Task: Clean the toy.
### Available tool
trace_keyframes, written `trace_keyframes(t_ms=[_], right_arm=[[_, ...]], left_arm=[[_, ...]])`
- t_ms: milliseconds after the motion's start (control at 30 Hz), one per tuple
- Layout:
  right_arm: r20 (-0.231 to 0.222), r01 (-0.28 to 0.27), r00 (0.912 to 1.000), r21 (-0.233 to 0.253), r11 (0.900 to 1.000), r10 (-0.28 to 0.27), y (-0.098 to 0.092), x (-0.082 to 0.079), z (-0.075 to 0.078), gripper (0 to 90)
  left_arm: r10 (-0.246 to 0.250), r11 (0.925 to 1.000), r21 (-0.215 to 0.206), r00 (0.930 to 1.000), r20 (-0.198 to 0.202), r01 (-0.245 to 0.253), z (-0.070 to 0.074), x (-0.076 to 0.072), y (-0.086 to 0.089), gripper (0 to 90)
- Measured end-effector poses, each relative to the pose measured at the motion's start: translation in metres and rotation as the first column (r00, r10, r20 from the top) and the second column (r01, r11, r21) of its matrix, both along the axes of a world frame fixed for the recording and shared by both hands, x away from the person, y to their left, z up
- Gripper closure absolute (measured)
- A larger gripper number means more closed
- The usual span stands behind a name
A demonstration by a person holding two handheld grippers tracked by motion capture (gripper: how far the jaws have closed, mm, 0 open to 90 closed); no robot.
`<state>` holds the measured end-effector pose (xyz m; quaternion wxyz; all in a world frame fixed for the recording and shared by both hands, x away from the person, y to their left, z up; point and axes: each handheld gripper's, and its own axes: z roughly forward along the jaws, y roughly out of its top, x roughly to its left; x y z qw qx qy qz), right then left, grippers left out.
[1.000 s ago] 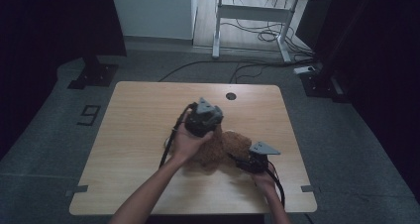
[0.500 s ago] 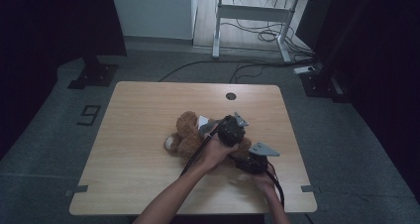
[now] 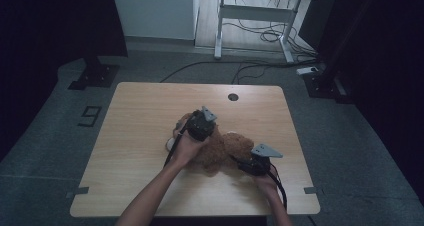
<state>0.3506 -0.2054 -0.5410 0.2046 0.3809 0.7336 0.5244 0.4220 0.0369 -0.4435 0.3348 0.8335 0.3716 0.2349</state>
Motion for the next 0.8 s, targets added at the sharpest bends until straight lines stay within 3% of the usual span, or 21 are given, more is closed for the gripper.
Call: trace_keyframes(t_ms=[100,200,300,467,567,633,700,800], right_arm=[[-0.004,-0.005,1.0,0.005,1.0,0.005,-0.001,0.0,0.0,45.0],[-0.003,-0.009,1.0,0.008,1.0,0.009,-0.001,0.001,0.0,45.0],[-0.006,-0.012,0.9999,0.011,1.0,0.012,-0.001,0.001,0.0,45.0],[-0.002,-0.02,0.9998,0.003,1.0,0.02,-0.001,0.001,0.0,45.2],[0.007,-0.028,0.9996,-0.003,1.0,0.028,-0.001,0.003,0.0,45.3],[0.007,-0.032,0.9995,-0.006,0.999,0.032,-0.002,0.004,0.001,45.2],[0.007,-0.033,0.9994,-0.006,0.999,0.033,-0.002,0.005,0.001,45.1],[0.005,-0.028,0.9996,-0.008,1.0,0.028,-0.002,0.005,0.002,44.5]], left_arm=[[0.034,0.9993,0.015,0.999,-0.028,-0.033,-0.006,0.006,0.017,80.2],[0.029,0.9973,-0.066,0.9977,-0.062,-0.033,-0.01,0.007,0.031,80.0],[-0.006,0.9953,-0.097,0.998,-0.062,0.0,-0.005,0.006,0.029,79.8],[-0.046,0.9967,-0.068,0.998,-0.043,0.043,0.009,0.011,0.005,79.6],[-0.078,0.9948,-0.073,0.9918,-0.102,0.07,0.006,0.019,-0.007,79.3],[-0.07,0.9975,-0.019,0.989,-0.13,0.068,-0.003,0.022,-0.012,79.1],[-0.063,0.9979,0.001,0.9882,-0.14,0.064,-0.008,0.021,-0.011,79.2],[-0.066,0.9978,-0.007,0.9886,-0.135,0.065,-0.009,0.015,0.002,79.5]])
